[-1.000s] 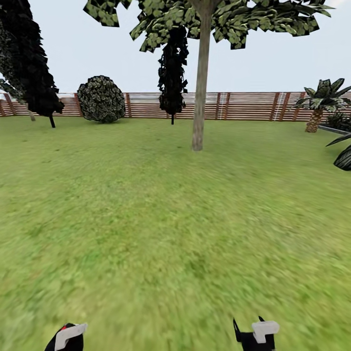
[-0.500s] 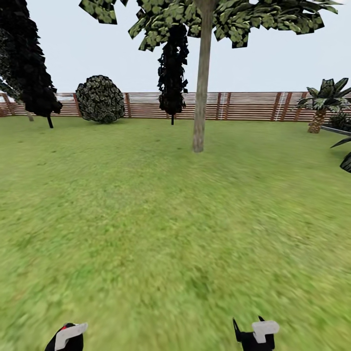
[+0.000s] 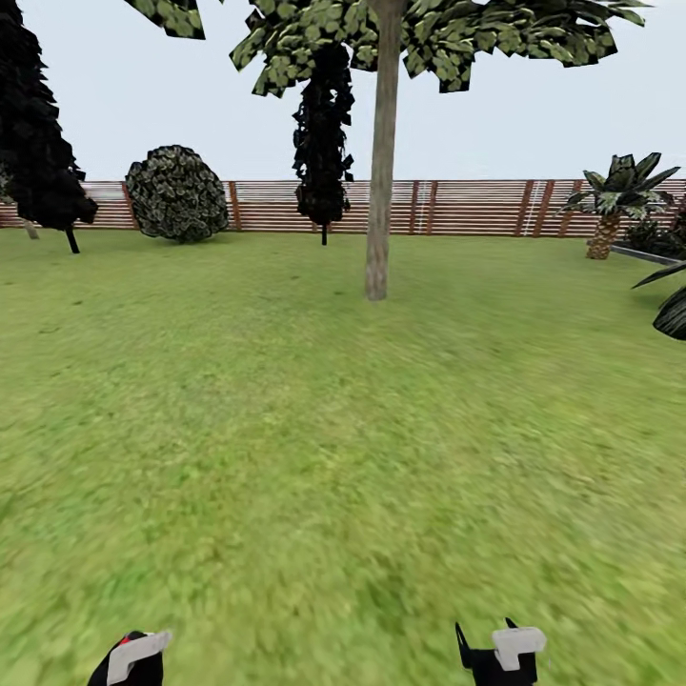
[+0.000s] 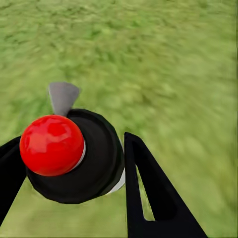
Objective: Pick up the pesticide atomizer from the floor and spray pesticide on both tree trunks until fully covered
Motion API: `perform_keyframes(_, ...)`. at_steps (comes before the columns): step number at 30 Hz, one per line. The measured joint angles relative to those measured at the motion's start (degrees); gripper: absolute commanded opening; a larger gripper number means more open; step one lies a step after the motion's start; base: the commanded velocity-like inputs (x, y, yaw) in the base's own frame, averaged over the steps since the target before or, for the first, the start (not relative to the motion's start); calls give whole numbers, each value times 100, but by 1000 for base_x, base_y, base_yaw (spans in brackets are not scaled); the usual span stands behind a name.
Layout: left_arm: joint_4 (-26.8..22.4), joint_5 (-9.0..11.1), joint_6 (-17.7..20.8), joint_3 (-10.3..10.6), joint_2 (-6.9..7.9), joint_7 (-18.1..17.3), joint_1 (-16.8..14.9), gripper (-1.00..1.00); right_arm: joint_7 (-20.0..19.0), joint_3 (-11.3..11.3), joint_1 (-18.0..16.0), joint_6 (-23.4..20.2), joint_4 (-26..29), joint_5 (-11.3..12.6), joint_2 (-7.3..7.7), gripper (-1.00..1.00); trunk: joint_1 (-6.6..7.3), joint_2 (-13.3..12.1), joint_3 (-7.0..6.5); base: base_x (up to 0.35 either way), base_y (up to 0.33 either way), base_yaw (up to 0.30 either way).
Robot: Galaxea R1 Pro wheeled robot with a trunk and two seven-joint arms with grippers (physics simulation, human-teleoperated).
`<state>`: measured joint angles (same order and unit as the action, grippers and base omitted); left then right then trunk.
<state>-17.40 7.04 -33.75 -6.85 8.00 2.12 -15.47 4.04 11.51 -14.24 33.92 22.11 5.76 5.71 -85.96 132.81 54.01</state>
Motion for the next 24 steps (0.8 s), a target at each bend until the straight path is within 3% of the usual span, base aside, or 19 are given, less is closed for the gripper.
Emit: perform_keyframes(24,0,0,0,0,0,0,0,-100,0,0,0,0,-1,2,-2,100,0,0,0,340,0,-1)
